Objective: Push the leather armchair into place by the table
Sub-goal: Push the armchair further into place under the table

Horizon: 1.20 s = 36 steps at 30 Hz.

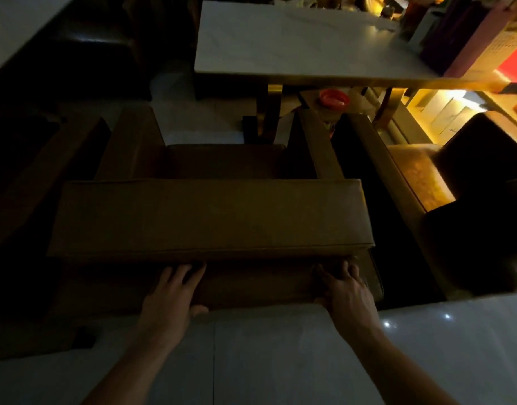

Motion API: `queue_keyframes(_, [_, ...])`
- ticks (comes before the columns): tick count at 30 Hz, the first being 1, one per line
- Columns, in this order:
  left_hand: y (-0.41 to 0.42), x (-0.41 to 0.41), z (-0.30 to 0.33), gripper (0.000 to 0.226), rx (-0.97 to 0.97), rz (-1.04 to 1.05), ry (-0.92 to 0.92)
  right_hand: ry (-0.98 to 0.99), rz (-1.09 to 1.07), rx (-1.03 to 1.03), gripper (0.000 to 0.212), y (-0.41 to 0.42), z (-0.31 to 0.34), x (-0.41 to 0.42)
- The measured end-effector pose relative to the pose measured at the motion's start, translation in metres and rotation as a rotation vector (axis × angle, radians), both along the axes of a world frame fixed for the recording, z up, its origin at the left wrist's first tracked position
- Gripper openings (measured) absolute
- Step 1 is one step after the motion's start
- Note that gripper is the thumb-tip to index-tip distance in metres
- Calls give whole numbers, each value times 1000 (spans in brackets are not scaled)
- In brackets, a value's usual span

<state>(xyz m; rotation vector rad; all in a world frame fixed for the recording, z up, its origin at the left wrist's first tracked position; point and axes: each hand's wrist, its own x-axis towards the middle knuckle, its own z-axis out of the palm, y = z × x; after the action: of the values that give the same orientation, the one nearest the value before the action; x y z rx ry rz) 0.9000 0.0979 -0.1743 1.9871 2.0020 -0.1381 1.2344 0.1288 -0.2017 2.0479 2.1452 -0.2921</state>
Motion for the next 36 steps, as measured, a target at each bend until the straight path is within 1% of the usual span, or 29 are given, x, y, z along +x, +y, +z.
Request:
queue_keyframes(8, [27, 13, 7, 83, -29, 32, 5, 12, 26, -20, 81, 31, 3, 11])
queue_keyframes(15, [28, 21, 10, 85, -44, 86, -10, 79, 24, -51, 75, 32, 13, 12])
queue_keyframes(17, [26, 22, 9, 89, -54, 104, -2, 101, 8, -50, 73, 32, 17, 13])
queue_keyframes(19, [26, 23, 4, 99, -65, 111, 29, 97, 6, -56, 70, 31, 20, 13])
queue_keyframes(22, [27, 30, -5, 114, -84, 129, 44, 51, 42, -53, 69, 27, 24, 13])
queue_keyframes(24, [28, 35, -11, 116, -64, 151, 69, -9, 61, -17, 69, 27, 26, 12])
queue_keyframes(26, [30, 38, -14, 116, -34, 157, 121, -44, 143, 28, 70, 29, 28, 8])
queue_keyframes(27, [30, 39, -17, 115, -24, 163, 156, -21, 221, 38, 71, 30, 28, 5])
queue_keyframes(29, [31, 37, -23, 110, 1, 164, 199, 58, 363, 31, 81, 31, 24, 0])
queue_keyframes(30, [30, 37, -27, 106, 23, 160, 200, 76, 382, 24, 88, 31, 22, -2])
queue_keyframes(32, [27, 37, -31, 98, 71, 136, 201, 90, 334, 29, 93, 30, 19, -6])
queue_keyframes(34, [25, 36, -33, 93, 121, 109, 205, 67, 305, 30, 88, 28, 18, -11])
queue_keyframes(36, [25, 35, -35, 89, 143, 102, 194, 7, 327, 47, 75, 29, 18, -17])
